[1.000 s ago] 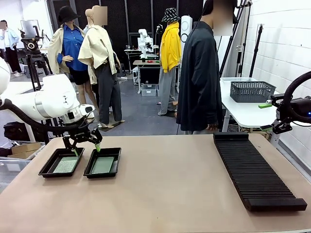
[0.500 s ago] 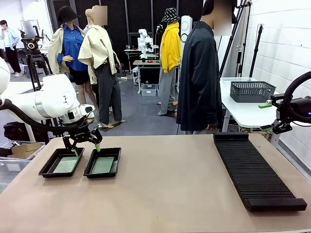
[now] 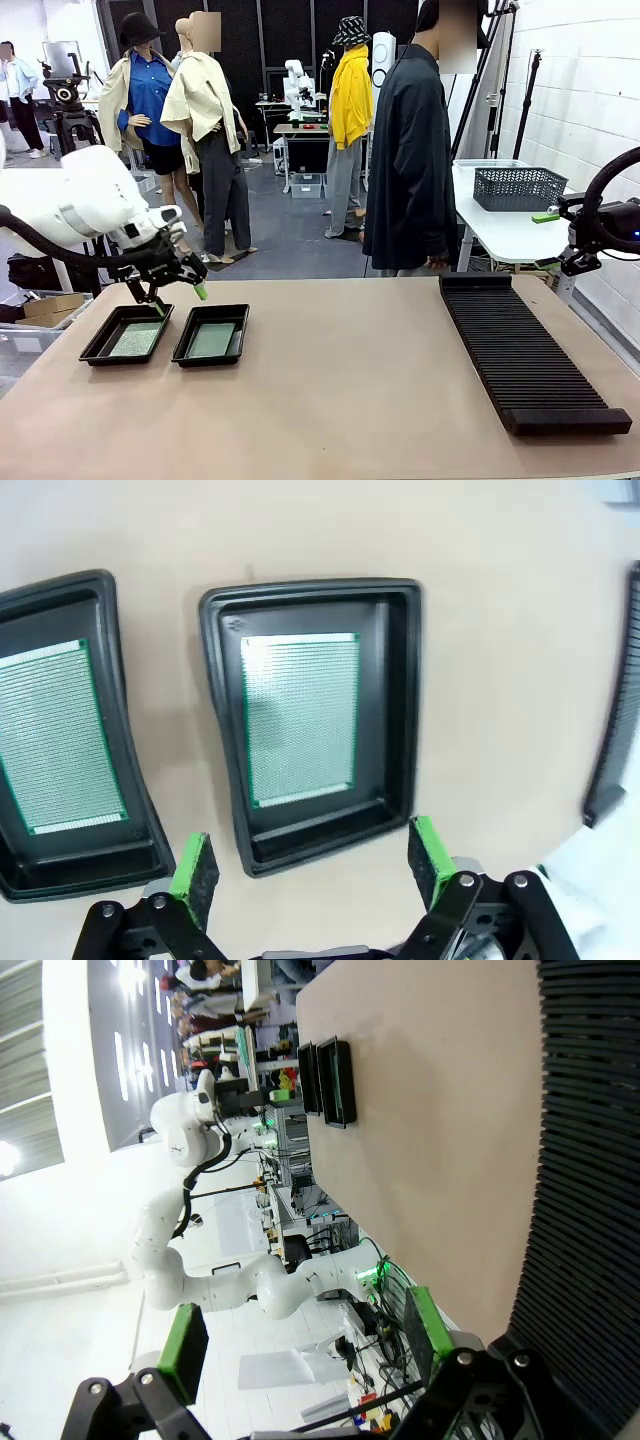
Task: Inspect and transfer BCBs to ESD trays.
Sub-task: Pick up the ESD tray and place it on the left side of the table.
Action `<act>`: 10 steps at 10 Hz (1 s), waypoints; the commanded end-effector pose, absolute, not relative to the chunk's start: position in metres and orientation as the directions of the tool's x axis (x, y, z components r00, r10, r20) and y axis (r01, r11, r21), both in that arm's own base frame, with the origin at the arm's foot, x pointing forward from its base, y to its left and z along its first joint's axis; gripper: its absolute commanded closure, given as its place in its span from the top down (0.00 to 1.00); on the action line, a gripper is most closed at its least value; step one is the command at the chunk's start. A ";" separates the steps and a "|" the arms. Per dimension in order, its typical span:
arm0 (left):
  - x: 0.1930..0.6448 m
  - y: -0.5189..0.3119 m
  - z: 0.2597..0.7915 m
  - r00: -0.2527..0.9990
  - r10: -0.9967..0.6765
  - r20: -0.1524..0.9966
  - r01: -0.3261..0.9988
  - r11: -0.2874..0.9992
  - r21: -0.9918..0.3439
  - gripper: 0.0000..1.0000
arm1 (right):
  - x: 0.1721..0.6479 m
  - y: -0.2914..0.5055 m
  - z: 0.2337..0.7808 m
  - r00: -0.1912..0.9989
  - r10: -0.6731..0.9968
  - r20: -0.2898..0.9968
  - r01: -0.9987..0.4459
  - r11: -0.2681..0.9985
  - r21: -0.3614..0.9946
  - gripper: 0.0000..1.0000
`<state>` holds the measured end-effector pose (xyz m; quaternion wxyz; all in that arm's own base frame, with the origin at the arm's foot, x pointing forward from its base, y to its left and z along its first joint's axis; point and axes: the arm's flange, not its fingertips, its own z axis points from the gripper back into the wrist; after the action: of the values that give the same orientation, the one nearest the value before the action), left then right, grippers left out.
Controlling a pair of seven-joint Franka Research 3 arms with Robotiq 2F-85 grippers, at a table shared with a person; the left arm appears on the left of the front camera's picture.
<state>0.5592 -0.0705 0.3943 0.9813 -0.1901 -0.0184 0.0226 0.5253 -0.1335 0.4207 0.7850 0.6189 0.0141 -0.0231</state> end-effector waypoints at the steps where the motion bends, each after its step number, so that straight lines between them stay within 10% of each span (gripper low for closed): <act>1: 0.550 -0.038 0.409 1.000 0.005 0.000 -0.004 0.839 -0.543 1.00 | 0.523 -0.130 0.422 0.998 -0.030 -0.053 0.058 0.238 0.969 1.00; 10: 0.524 0.100 0.426 0.986 -0.070 0.154 0.168 0.277 -0.946 1.00 | 0.523 -0.130 0.422 0.998 -0.030 -0.053 0.058 0.238 0.969 1.00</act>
<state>0.5144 0.0925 0.4257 0.8088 -0.5819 -0.0375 -0.0768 0.5252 -0.1335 0.4207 0.7850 0.6189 0.0140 -0.0232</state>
